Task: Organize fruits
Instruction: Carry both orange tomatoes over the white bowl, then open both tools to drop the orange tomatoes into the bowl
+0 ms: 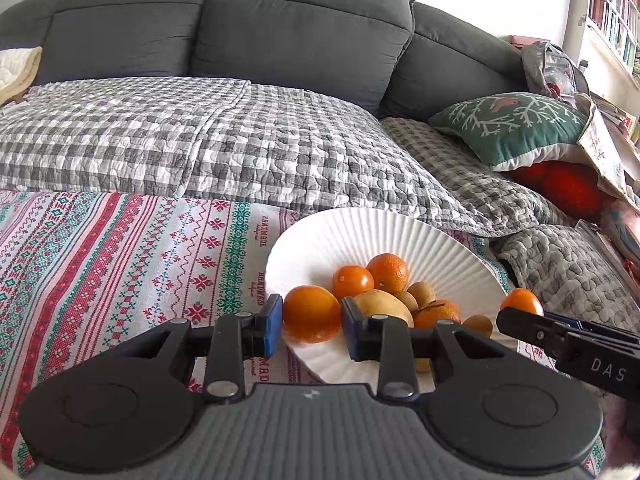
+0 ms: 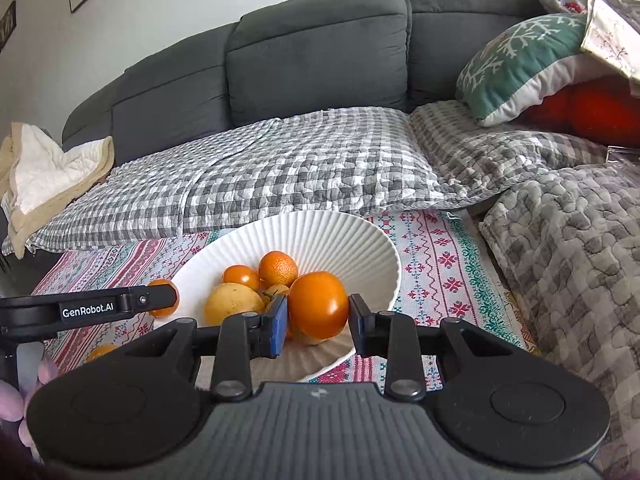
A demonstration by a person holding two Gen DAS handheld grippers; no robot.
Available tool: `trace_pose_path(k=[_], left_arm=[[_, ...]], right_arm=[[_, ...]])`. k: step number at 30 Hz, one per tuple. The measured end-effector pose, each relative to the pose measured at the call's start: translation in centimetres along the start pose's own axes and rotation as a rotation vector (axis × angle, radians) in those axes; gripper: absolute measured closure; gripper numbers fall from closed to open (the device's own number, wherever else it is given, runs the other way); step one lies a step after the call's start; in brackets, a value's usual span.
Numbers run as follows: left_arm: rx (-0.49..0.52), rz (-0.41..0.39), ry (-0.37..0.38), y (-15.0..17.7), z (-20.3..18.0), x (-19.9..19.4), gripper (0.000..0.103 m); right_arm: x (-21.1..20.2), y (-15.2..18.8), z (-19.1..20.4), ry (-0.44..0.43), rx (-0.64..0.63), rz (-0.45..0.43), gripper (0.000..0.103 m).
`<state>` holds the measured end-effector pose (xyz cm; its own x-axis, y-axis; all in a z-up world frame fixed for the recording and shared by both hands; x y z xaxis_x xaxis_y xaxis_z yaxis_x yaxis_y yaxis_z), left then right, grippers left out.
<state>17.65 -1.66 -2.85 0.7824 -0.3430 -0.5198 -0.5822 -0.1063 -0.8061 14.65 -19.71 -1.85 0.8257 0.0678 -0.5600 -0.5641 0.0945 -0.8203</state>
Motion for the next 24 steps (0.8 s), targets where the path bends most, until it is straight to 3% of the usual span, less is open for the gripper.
trace_pose_path(k=[12,13,14,16,19,24], left_arm=[[0.018,0.005,-0.010,0.3,-0.6,1.2,0.080],[0.018,0.008,-0.010,0.3,-0.6,1.1,0.078],[0.019,0.009,-0.008,0.3,-0.7,1.1,0.076],[0.021,0.007,0.000,0.2,-0.8,0.8,0.061],[0.036,0.000,-0.015,0.2,-1.2,0.2,0.045],[0.052,0.019,-0.035,0.4,-1.2,-1.1,0.033]], right_arm=[[1.0,0.3,-0.8,-0.017,0.082,0.024,0.071],[1.0,0.2,-0.8,-0.016,0.085,0.024,0.068],[1.0,0.2,-0.8,-0.021,0.092,0.027,0.058],[0.8,0.1,-0.8,-0.022,0.098,0.029,0.050],[0.3,0.0,-0.4,-0.027,0.074,0.034,0.048],[-0.8,0.1,0.6,-0.030,0.013,0.040,0.040]])
Point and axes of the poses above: each gripper's, at about its wrist camera, not at the fingertips, and x roughly the way its jaws point, z to its left, y to its underside, the point moved 2 cm from there along x, roughly the way its jaws point, and after that the axes turned 11 degrees about y, right-handed, at the moved point
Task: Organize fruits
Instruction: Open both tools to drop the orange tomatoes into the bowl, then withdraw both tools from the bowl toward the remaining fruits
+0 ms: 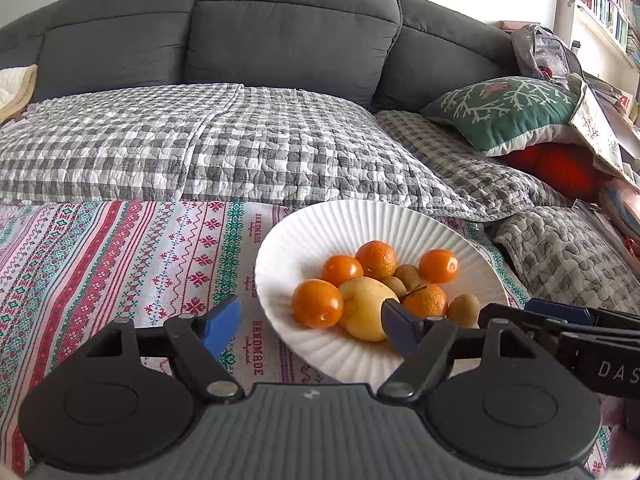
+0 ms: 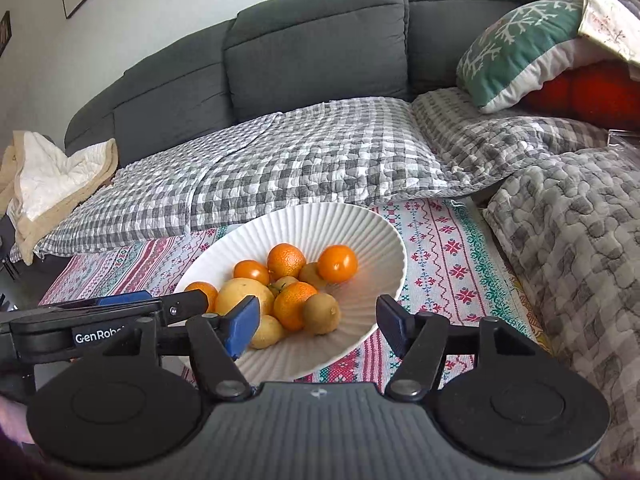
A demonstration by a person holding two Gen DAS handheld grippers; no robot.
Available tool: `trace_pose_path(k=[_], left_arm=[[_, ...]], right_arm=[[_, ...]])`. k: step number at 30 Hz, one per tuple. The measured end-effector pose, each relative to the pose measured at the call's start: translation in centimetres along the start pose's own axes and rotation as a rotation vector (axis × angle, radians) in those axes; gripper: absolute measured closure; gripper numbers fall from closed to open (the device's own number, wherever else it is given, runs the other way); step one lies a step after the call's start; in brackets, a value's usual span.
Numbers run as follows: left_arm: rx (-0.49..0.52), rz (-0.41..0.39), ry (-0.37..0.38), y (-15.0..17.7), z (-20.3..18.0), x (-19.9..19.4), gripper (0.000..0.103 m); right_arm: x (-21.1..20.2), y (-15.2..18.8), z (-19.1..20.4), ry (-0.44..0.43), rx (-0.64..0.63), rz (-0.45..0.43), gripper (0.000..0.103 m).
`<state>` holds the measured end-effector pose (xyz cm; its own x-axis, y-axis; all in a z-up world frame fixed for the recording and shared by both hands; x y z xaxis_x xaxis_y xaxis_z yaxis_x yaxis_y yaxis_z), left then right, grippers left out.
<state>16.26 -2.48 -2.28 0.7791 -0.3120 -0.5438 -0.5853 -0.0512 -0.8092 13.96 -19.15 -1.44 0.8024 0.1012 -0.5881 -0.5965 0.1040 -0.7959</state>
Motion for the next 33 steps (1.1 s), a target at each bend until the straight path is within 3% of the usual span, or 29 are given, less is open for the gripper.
trace_pose_path(k=[9,14,23,33], left_arm=[[0.007,0.048,-0.018,0.8,1.7,-3.7,0.024],[0.023,0.089,-0.015,1.9,2.6,-5.6,0.021],[0.104,0.128,-0.007,4.1,3.5,-8.0,0.010],[0.119,0.165,0.006,6.2,5.2,-9.2,0.009]], right_arm=[[-2.4,0.2,1.1,0.021,-0.067,0.009,0.029],[-3.8,0.8,1.5,0.053,-0.103,0.016,0.013],[-6.2,2.6,2.7,0.071,-0.179,0.020,0.004],[-7.4,5.0,4.2,0.037,-0.214,0.041,0.001]])
Point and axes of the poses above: each gripper's, at about its wrist camera, not at the fingertips, and x roughly the way its jaws point, z to its left, y to its underside, the point moved 2 cm from there along x, roughly the way its jaws point, and after that the axes turned 11 degrees about y, right-handed, at the moved point
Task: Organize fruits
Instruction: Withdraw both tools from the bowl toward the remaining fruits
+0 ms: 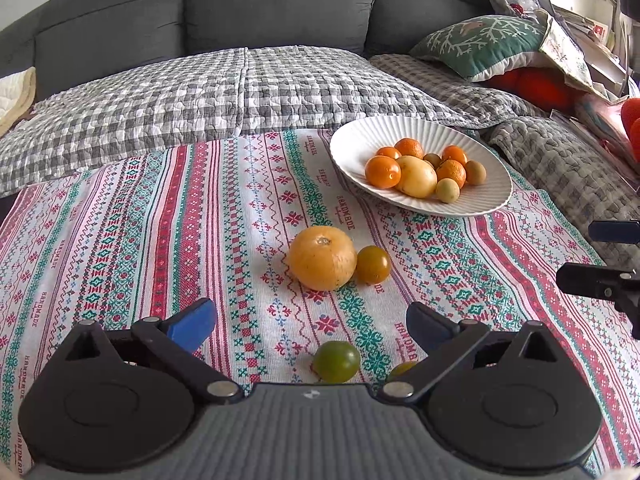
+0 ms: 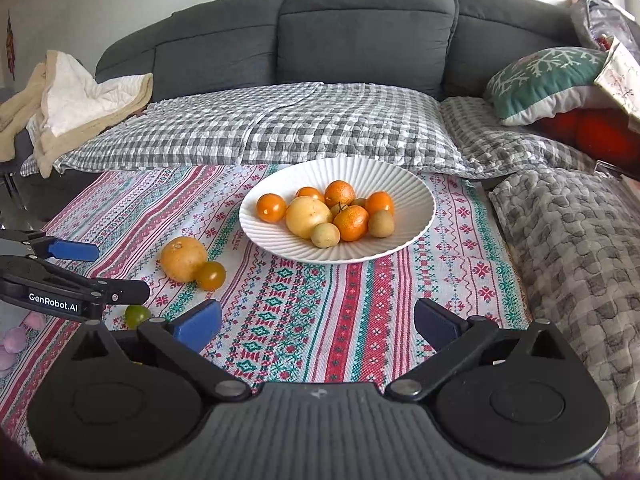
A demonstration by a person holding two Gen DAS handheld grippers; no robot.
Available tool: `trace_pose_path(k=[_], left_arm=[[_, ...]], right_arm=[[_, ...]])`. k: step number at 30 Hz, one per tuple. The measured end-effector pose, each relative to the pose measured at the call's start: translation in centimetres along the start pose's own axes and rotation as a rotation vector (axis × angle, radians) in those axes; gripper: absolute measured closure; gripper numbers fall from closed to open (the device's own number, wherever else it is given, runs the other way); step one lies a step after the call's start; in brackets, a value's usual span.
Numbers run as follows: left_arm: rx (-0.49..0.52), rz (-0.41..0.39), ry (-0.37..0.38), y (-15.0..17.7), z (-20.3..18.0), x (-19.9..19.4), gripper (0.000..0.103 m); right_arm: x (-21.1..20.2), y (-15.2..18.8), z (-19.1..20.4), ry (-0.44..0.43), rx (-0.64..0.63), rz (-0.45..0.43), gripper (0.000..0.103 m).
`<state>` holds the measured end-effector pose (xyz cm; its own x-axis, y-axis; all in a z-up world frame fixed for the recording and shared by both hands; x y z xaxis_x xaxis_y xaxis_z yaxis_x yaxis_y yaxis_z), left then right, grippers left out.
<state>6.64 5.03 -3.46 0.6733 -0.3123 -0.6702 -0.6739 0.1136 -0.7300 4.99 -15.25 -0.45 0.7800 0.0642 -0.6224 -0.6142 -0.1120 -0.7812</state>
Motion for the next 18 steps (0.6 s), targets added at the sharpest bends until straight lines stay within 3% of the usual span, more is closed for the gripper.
trace_pose_path(k=[9,18], left_arm=[[0.038,0.022,0.032,2.4,0.2,0.2,0.013],[0.061,-0.002,0.112,2.3,-0.3,0.2,0.044]], right_arm=[[-0.2,2.1,1.4,-0.014,-0.050,0.027,0.001],[0.1,3.5,2.5,-0.031,-0.091,0.049,0.001]])
Point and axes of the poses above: each gripper's, at about its wrist camera, not at the fingertips, and x roughly the way its jaws point, z to its left, y to its underside, the point moved 2 cm from there along x, roughly the way its jaws point, and after that the axes turned 11 degrees about y, right-handed, at the moved point
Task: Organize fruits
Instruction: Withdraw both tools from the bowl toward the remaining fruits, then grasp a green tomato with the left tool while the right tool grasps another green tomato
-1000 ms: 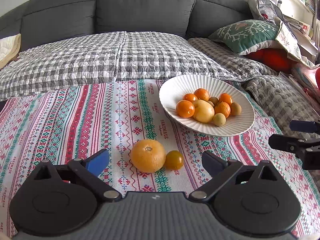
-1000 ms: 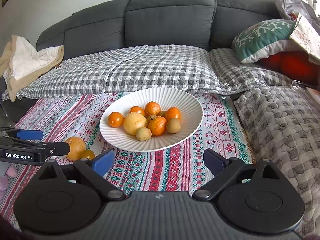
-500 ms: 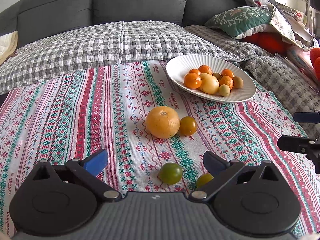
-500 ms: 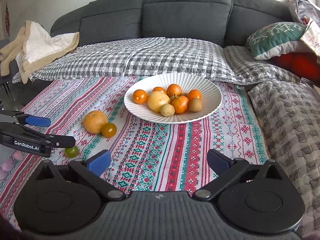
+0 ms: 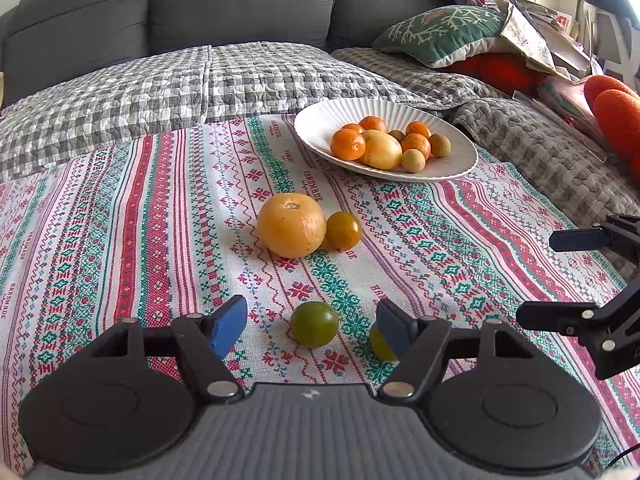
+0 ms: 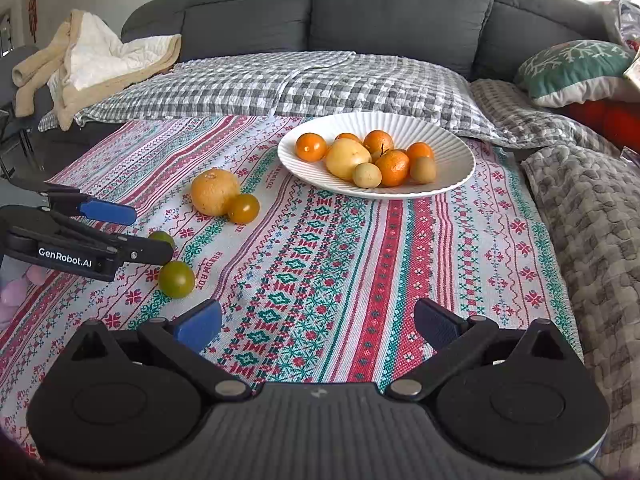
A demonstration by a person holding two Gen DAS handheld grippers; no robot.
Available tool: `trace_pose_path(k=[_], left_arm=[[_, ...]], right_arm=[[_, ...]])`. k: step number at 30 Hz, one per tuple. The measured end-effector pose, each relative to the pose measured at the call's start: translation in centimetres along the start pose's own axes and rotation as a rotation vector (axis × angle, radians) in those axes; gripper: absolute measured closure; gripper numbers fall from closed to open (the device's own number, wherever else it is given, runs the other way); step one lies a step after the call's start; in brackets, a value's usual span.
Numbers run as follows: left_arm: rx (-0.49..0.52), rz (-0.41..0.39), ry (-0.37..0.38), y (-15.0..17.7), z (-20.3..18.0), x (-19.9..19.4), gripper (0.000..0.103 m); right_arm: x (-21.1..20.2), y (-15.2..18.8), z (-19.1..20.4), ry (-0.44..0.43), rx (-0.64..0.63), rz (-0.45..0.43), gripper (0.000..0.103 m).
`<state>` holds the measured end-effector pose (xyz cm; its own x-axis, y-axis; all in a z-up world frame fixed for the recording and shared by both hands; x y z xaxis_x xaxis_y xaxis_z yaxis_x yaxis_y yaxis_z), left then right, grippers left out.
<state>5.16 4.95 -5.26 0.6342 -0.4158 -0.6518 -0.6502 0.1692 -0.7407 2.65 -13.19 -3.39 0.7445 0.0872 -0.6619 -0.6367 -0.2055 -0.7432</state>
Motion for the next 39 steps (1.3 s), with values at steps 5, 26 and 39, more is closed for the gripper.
trace_pose_path(k=[5,26,39], left_arm=[[-0.007,0.011,0.027,-0.2,0.0,-0.1,0.060],[0.036,0.095,-0.023,-0.2,-0.3,1.3,0.089],[-0.030,0.089,-0.077,-0.4,1.0,-0.5,0.089]], right_arm=[[0.1,0.4,0.7,-0.017,-0.019,0.009,0.001],[1.3,-0.6,5.0,-0.078,-0.077,0.022,0.001],[3.1,-1.2,8.1,-0.094,-0.097,0.091,0.023]])
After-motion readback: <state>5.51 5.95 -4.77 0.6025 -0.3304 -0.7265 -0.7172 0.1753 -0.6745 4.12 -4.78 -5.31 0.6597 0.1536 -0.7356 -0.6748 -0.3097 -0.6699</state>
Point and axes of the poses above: each gripper's, at about its wrist camera, not at the fingertips, and x roughly the way its jaws point, z to its left, y to its underside, the point moved 2 cm from there along x, roughly the way its jaws point, and after that the axes turned 11 degrees about y, right-handed, at the moved point
